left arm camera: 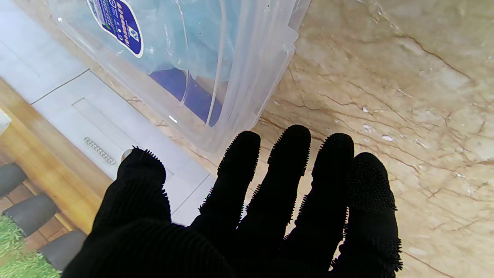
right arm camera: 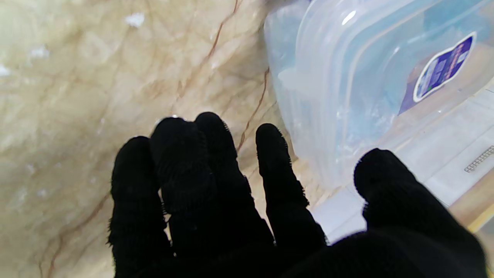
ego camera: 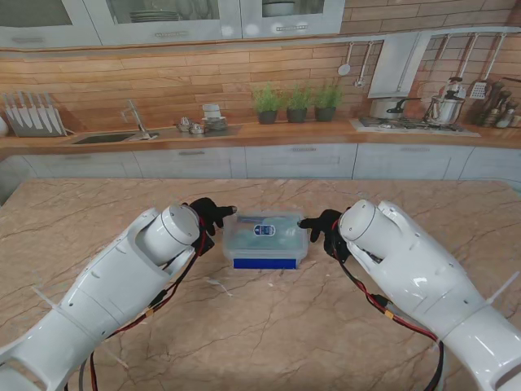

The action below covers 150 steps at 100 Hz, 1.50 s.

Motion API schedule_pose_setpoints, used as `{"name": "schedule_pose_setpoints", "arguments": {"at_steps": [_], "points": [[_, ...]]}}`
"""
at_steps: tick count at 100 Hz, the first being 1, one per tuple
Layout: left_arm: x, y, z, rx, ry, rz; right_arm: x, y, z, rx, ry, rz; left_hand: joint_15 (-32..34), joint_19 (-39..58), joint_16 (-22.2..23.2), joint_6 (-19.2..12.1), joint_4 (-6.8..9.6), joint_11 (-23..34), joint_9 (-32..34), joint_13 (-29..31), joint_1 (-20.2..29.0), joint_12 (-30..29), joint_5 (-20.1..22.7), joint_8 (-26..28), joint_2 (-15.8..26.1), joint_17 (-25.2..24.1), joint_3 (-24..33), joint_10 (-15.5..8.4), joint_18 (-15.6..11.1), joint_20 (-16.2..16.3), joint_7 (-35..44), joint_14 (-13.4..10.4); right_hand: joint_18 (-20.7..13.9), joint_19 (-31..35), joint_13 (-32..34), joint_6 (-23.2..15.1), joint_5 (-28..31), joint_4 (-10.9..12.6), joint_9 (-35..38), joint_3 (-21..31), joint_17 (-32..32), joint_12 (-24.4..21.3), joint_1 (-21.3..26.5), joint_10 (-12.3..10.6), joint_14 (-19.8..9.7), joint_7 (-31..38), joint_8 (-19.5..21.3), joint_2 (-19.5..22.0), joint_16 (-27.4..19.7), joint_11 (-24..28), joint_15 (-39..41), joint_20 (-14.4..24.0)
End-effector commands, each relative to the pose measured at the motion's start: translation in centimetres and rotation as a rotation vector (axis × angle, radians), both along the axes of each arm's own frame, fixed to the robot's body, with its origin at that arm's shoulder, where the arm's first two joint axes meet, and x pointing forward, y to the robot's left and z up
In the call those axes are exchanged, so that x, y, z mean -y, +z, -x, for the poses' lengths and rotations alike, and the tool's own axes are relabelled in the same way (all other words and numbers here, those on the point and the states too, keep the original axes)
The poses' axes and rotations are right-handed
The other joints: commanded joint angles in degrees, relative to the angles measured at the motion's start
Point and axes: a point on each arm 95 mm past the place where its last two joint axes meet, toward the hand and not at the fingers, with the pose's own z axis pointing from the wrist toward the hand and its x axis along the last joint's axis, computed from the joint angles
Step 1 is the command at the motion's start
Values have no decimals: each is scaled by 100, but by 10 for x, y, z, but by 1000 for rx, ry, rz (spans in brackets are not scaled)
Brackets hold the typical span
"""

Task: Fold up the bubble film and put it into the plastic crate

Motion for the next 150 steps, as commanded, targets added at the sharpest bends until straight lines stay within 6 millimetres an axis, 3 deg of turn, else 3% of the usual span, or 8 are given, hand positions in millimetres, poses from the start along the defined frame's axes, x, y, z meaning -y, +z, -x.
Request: {"name": "schedule_pose_setpoints", "arguments": {"at_steps": [1,40,67,94,124,150], "points": [[0,-1,5,10,0,5,1,4,-4,43,9,11,80,145,35,-131,158,76,-110,-90,40,51,-133,-59,213,-57,-6,12,-8,19,-60,107,-480,150,-137,-151,-43,14,10,18,-126,-53,-188,346,281,-87,-50,-64,-39,27,-145,53],[-16,7,31,50,-7,10,-2,5,-43,157,49,60,62,124,75,-81,140,73,-165,-168,-6,54,-102,43,279,-138,-37,34,9,14,135,142,-494,-299,-561,-295,-429,9,-553,120,-459,-232,-311,322,313,-852,-472,-168,-120,-320,-659,-68],[-29,4,49,20,9,106,-20,-2,-63,153,55,-19,75,122,108,-102,135,76,-85,-139,19,49,50,254,311,-141,-35,84,24,16,399,211,-539,-475,-767,-1352,-969,-57,-1274,154,-600,-333,-240,335,251,-967,-586,-252,-107,-565,-765,-110],[-35,-3,55,-69,-60,206,-33,-7,-70,121,72,-66,-141,-113,49,-284,112,-132,-83,-232,118,-59,725,-74,324,-260,-54,50,35,-97,-2,173,-582,-471,-814,-1823,-955,-83,-1470,126,-616,-321,-178,344,217,-823,-789,-283,-18,-554,-641,-71],[-36,-12,57,-172,-149,344,-32,-11,-64,78,96,-64,-234,-298,52,-169,81,-172,131,-188,189,-91,1383,-149,180,-364,-86,17,80,-226,67,209,-605,-499,-829,-1545,-212,-86,-1522,92,-638,-314,-126,330,212,-597,-925,-260,4,-571,-645,-43],[-34,-15,59,-212,-202,356,-26,-17,-46,27,114,-42,-279,-291,57,-190,68,-261,185,-165,185,-119,1452,-247,122,-363,-81,9,81,-248,-115,215,-594,-498,-792,-1233,397,-78,-1446,49,-629,-304,-49,323,225,-457,-927,-188,16,-552,-630,-19]]}}
